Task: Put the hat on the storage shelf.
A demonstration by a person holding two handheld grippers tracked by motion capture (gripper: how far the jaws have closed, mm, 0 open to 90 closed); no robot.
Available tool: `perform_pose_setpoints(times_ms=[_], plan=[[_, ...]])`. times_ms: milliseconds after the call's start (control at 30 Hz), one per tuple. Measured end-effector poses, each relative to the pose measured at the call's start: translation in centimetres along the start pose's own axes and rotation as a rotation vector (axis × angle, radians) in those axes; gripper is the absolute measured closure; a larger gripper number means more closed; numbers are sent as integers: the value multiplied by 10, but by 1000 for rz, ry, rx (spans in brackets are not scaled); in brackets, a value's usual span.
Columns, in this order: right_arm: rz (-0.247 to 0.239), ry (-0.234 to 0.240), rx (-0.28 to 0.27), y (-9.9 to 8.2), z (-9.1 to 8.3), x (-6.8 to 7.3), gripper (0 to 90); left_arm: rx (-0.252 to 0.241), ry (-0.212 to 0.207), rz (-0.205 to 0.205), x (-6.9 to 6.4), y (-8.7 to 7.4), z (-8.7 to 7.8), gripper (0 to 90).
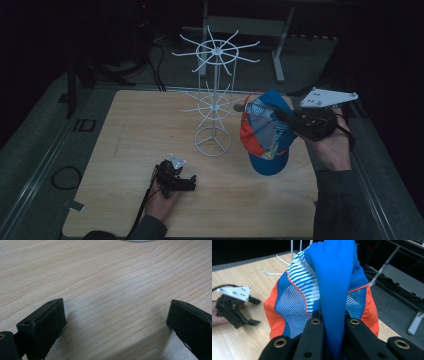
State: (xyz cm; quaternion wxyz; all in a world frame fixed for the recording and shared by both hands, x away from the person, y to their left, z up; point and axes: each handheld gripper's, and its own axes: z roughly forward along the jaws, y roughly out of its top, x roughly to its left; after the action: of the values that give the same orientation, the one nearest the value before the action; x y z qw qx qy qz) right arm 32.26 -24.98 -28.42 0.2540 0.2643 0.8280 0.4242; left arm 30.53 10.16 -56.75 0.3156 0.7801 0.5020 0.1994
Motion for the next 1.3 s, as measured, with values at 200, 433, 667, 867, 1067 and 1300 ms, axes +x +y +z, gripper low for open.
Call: perform_pose_setpoints(times_ms=[200, 433, 667, 867, 1067, 1300], plan=[[-1, -3, -16, 3, -4, 0, 892, 1, 0, 0, 0, 0, 0, 26], [-4, -2, -33, 8, -7, 0, 891, 4, 0, 3, 0, 0, 0, 26], [11, 3, -65, 10, -10, -3, 891, 2, 0, 3, 0, 0, 0, 26], [20, 9, -87, 11, -11, -6, 891, 2, 0, 3, 0, 0, 0, 26], [12, 0, -88, 14, -14, -6, 891, 2, 0, 3, 0, 0, 0, 26], [7, -6, -86, 18, -16, -7, 892, 2, 0, 3, 0, 0, 0, 26]])
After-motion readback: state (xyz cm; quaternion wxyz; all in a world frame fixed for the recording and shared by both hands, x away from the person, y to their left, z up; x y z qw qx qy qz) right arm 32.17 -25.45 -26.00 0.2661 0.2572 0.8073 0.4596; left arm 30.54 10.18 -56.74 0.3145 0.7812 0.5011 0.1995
